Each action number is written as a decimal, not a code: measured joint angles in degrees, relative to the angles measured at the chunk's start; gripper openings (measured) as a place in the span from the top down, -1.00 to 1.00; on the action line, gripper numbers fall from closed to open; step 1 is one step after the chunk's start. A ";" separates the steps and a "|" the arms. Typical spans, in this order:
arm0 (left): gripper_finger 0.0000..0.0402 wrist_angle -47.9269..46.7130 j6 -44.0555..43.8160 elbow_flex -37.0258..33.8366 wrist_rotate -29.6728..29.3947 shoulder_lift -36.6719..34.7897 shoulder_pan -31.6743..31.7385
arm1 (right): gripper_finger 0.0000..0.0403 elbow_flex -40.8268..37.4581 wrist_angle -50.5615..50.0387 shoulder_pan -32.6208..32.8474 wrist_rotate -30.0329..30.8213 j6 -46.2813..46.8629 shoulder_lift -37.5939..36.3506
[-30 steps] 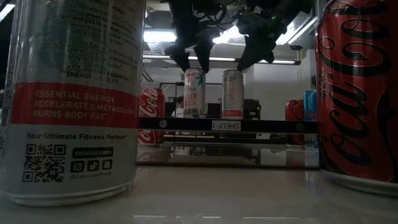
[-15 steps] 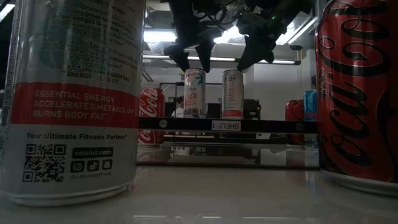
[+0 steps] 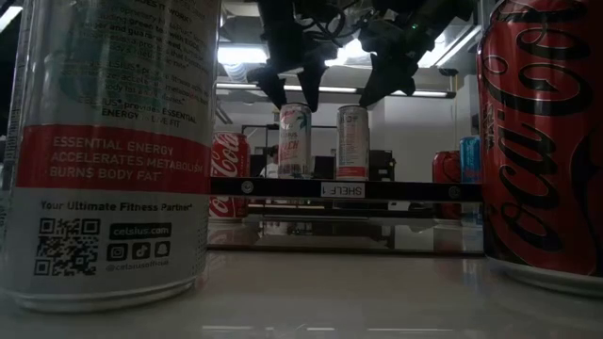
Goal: Place canned beverage on shelf
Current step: Put the white pink soda can on the shelf aligned with the other white pink soda can, then put the red black soda can on the shelf
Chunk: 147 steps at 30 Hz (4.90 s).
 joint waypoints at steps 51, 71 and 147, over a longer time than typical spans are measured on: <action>-0.19 -0.35 46.88 0.09 18.79 -0.15 5.70 | 1.00 -0.01 0.00 -0.02 -0.01 0.00 0.00; -0.19 -2.82 48.63 -0.02 21.61 -0.79 8.91 | 1.00 -0.02 0.11 0.00 -0.01 0.00 0.00; -0.56 -2.99 46.37 0.00 16.67 -10.72 5.44 | 1.00 3.18 -7.50 -0.02 -0.68 0.00 -2.28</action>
